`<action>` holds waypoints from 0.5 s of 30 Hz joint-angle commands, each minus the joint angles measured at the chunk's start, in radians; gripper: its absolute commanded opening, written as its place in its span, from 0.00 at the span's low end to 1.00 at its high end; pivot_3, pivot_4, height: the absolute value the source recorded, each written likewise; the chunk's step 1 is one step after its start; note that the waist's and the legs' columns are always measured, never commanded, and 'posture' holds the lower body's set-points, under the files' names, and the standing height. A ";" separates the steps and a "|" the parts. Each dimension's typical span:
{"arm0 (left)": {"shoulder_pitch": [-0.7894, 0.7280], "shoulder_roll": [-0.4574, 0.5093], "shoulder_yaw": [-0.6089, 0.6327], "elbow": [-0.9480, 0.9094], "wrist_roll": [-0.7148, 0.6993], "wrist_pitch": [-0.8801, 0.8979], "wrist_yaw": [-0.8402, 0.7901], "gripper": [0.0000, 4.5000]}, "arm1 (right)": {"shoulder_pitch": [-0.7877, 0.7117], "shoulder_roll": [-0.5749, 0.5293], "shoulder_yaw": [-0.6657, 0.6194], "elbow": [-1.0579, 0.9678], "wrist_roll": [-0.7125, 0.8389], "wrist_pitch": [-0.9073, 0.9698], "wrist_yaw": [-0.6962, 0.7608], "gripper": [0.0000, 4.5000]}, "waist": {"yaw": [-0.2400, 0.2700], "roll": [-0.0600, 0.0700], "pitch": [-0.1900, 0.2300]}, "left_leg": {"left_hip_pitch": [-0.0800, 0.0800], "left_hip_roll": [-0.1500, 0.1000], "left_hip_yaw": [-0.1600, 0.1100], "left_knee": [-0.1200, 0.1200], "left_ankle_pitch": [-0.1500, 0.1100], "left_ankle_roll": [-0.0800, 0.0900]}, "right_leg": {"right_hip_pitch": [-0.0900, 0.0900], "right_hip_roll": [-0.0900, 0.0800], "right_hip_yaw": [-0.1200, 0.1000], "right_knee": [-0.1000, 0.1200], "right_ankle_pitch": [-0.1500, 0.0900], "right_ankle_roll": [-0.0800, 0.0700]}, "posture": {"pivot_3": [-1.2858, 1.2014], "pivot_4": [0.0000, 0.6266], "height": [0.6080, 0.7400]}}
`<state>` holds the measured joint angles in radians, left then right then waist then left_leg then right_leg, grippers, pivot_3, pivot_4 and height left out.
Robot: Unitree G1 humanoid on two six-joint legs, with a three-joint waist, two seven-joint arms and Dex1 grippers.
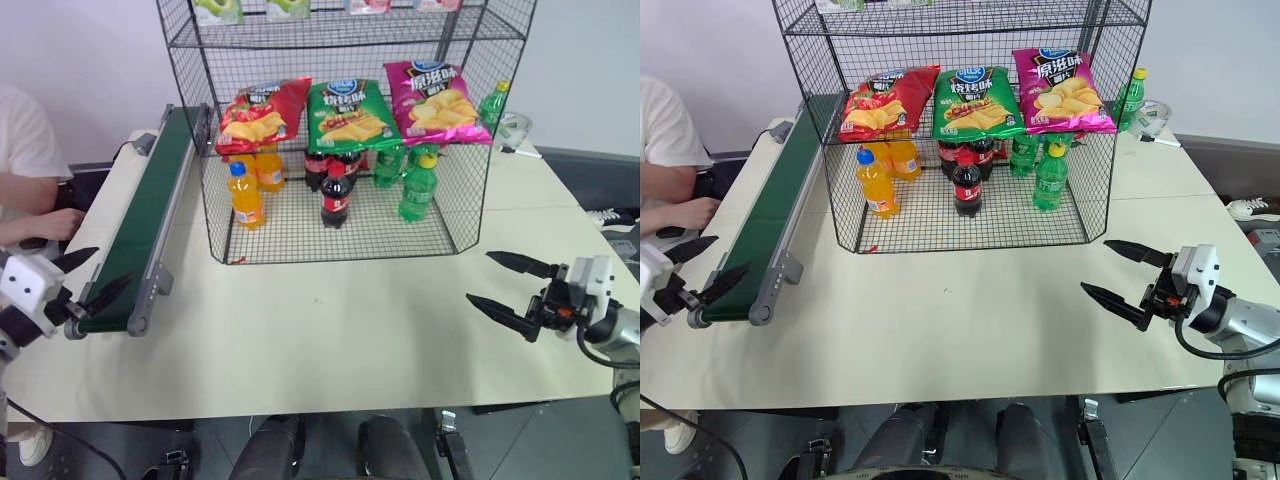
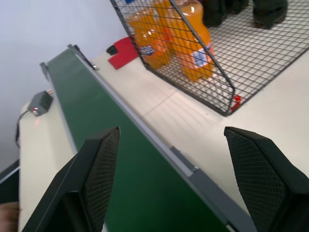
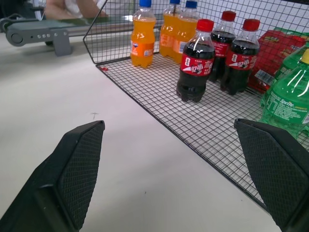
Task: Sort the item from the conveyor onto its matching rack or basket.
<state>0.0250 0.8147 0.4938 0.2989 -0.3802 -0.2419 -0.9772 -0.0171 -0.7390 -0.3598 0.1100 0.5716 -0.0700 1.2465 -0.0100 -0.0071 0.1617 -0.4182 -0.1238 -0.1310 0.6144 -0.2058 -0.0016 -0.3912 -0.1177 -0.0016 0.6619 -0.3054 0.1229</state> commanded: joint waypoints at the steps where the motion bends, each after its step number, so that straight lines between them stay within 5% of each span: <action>1: -0.003 0.008 0.014 -0.015 -0.003 -0.022 0.001 0.80 | -0.012 -0.001 -0.011 -0.034 0.006 -0.006 -0.005 1.00 | 0.000 0.000 0.000 | 0.000 0.000 0.000 0.000 0.000 0.000 | 0.000 0.000 0.000 0.000 0.000 0.000 | 0.52 0.24 1.00; 15: 0.022 -0.009 0.009 -0.020 0.000 -0.052 0.004 0.80 | -0.030 0.008 0.019 -0.021 -0.019 -0.016 -0.007 1.00 | 0.000 0.000 0.000 | 0.000 0.000 0.000 0.000 0.000 0.000 | 0.000 0.000 0.000 0.000 0.000 0.000 | 0.52 0.24 1.00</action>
<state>0.0440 0.8022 0.4885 0.2989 -0.3794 -0.2754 -0.9779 -0.0370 -0.7326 -0.3297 0.1100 0.5509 -0.0719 1.2413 -0.0098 -0.0071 0.1617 -0.4182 -0.1238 -0.1310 0.6143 -0.2059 -0.0016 -0.3913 -0.1177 -0.0016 0.6617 -0.3055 0.1228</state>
